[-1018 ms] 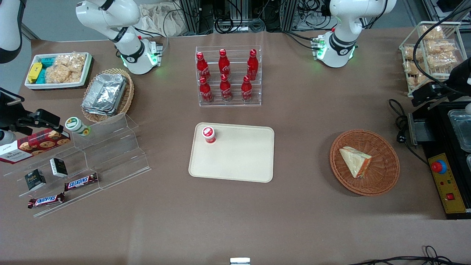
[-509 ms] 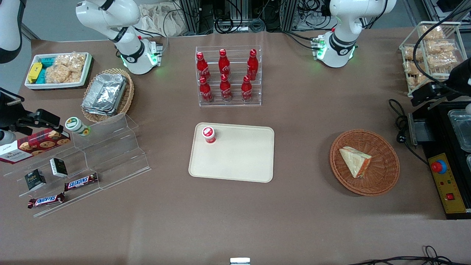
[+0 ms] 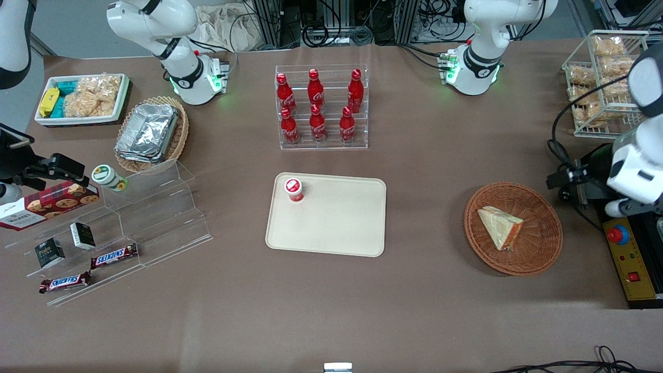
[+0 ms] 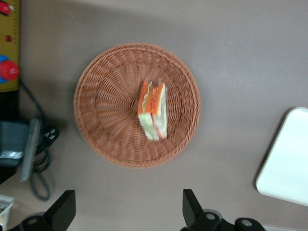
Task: Place sandwich from basket to tray
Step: 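Move the left gripper down over the sandwich in the wicker basket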
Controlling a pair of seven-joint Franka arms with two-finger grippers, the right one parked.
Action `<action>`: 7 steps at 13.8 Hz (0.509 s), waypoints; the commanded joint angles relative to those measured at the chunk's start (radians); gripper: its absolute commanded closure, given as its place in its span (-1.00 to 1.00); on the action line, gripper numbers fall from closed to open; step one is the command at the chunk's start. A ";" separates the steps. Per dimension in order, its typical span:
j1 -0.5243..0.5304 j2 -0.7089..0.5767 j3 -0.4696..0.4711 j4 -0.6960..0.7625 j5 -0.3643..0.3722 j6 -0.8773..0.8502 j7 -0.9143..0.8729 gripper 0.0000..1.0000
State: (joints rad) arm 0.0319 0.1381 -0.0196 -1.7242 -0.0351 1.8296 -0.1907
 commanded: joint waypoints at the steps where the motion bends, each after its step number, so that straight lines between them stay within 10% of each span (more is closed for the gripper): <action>1: 0.006 0.036 -0.002 -0.084 -0.017 0.129 -0.035 -1.00; 7: 0.006 0.198 -0.002 -0.120 -0.023 0.325 -0.044 -1.00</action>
State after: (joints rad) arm 0.0330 0.2999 -0.0187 -1.8329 -0.0448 2.0967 -0.2238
